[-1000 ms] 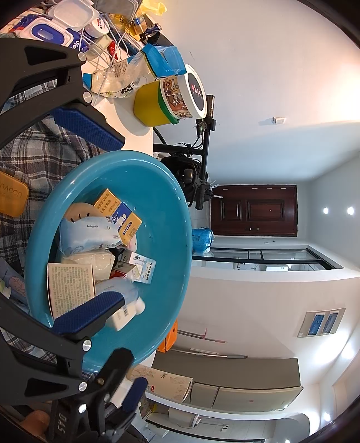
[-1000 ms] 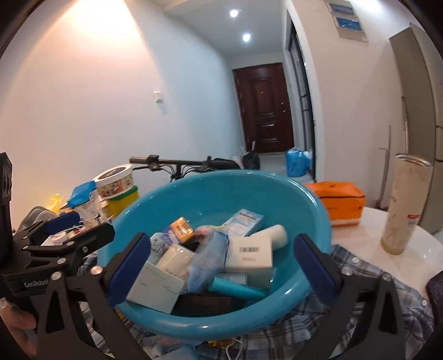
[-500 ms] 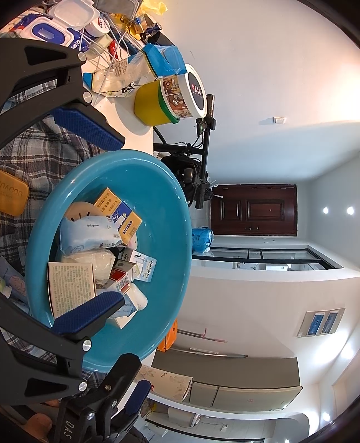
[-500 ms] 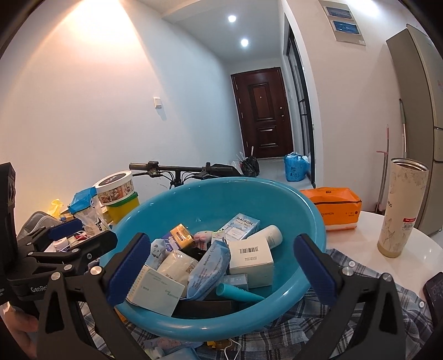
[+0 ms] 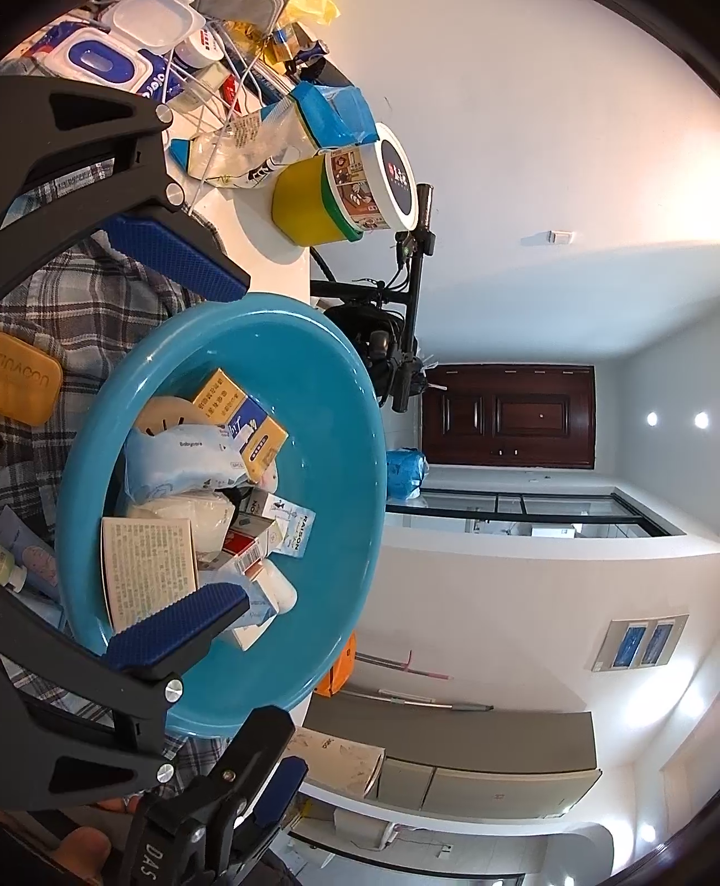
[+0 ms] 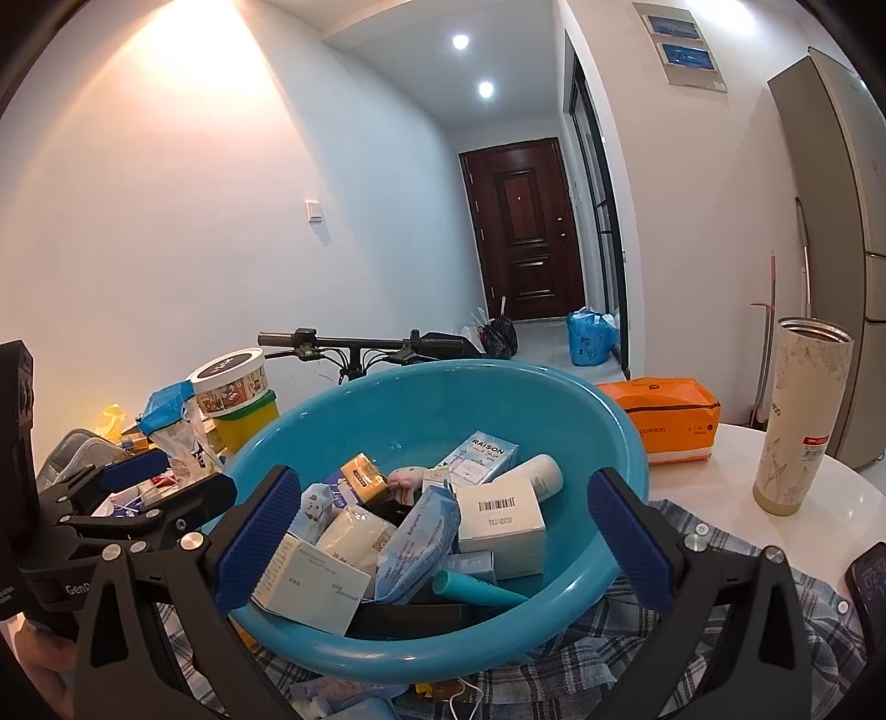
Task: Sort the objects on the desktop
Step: 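Withdraw the left gripper from the basin toward the shirt items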
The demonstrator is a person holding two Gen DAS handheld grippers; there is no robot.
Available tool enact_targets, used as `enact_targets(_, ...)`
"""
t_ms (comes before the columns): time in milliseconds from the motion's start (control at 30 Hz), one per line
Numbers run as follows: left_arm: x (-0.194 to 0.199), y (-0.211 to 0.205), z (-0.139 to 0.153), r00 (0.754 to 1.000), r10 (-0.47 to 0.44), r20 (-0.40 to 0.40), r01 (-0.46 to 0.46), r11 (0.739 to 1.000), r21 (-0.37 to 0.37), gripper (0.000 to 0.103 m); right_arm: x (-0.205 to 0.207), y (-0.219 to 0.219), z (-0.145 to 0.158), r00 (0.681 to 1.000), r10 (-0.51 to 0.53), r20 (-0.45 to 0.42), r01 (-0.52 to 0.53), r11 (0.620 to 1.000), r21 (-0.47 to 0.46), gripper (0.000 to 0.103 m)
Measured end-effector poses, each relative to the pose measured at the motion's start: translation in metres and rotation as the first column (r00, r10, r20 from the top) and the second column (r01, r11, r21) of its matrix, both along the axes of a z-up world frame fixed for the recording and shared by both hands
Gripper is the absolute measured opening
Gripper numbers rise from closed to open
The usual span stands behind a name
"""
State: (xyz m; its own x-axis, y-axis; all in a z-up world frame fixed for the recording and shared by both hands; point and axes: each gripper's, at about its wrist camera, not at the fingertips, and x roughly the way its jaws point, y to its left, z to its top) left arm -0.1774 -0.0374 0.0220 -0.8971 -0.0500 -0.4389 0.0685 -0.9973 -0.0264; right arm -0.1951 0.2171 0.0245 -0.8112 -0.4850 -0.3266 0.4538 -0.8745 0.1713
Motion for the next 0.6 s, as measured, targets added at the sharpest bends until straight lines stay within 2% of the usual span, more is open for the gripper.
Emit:
enact_targets(233, 0.008, 0.007, 0.010, 0.999, -0.038, -0.009, 0.038, 0.998, -0.042, 0.103, 0.000, 0.002, 0.002, 1.000, -0.011, -0.011, 0.011, 1.000, 0.007, 0.103)
enact_targets(433, 0.039, 0.009, 0.009, 0.997, -0.076, 0.024, 0.079, 0.986, -0.148, 0.103, -0.001, 0.009, 0.004, 1.000, -0.016, 0.004, 0.016, 0.999, -0.039, 0.103)
enact_targets(533, 0.060, 0.011, -0.001, 0.991, -0.128, 0.042, 0.134, 0.970, -0.203, 0.103, -0.001, 0.009, 0.005, 1.000, -0.010, 0.006, 0.010, 0.999, -0.042, 0.103)
enact_targets(600, 0.068, 0.012, -0.011, 0.990, -0.129, 0.061, 0.140, 0.961, -0.239, 0.103, 0.000, 0.009, 0.006, 1.000, -0.008, 0.002, 0.008, 0.999, -0.045, 0.103)
